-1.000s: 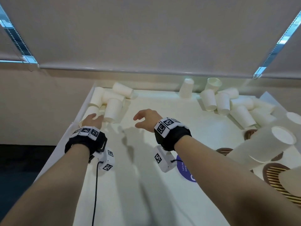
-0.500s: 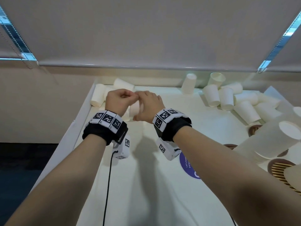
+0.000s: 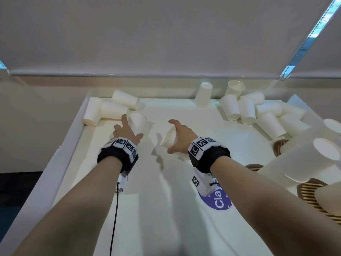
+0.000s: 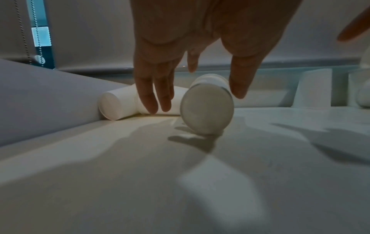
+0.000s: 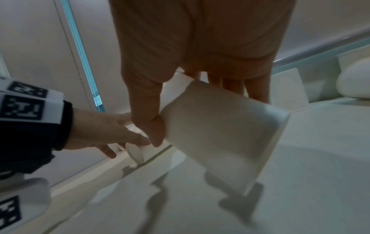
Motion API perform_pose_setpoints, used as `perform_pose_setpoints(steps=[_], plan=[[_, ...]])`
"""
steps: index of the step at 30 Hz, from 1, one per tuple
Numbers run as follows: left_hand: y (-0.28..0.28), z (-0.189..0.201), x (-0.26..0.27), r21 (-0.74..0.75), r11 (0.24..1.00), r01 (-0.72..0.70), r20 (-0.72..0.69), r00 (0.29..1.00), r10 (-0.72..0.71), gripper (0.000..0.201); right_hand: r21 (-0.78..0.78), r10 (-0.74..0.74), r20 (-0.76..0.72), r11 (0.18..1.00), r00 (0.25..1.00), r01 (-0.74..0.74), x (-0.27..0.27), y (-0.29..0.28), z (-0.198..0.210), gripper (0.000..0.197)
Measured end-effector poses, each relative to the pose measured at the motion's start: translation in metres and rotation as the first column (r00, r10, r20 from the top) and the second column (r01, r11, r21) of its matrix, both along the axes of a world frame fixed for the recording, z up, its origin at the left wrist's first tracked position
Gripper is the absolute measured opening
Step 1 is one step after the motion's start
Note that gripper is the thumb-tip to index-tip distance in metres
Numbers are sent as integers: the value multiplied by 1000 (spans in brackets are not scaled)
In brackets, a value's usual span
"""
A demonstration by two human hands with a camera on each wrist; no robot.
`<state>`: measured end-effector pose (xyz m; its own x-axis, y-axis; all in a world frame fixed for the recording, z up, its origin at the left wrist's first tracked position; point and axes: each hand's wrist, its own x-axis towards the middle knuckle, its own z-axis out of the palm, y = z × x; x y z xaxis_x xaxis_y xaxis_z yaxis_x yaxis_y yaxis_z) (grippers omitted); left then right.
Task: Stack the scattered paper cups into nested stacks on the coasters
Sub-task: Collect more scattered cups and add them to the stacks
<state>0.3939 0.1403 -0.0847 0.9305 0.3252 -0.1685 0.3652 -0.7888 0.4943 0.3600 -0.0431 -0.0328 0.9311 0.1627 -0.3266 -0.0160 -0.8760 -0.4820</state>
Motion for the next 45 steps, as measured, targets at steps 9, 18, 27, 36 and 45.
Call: perform_pose_setpoints(steps=[9,18,27,36,45], plan=[[-7,8,26,90,988,124,-46,992,-121,110,13,70,-45,997,997,-70,0,-9,-2,79],[-20,21,9,-71,997,18,109,994,-10,66,5,21,-40,1000,999,-20,-7,-23,-3,82],[-75,68,-46,-661,741,115,135,990,-33,56,26,-101,66,995,993,99,-35,-43,32,89],[-156,123,-74,-652,701,291,202,957,-209,56,8,-270,190,962,944,273,-81,-84,113,90],[-238,163,-96,-692,490,529,266,819,-508,25,22,-510,376,839,773,543,-127,-175,201,42]])
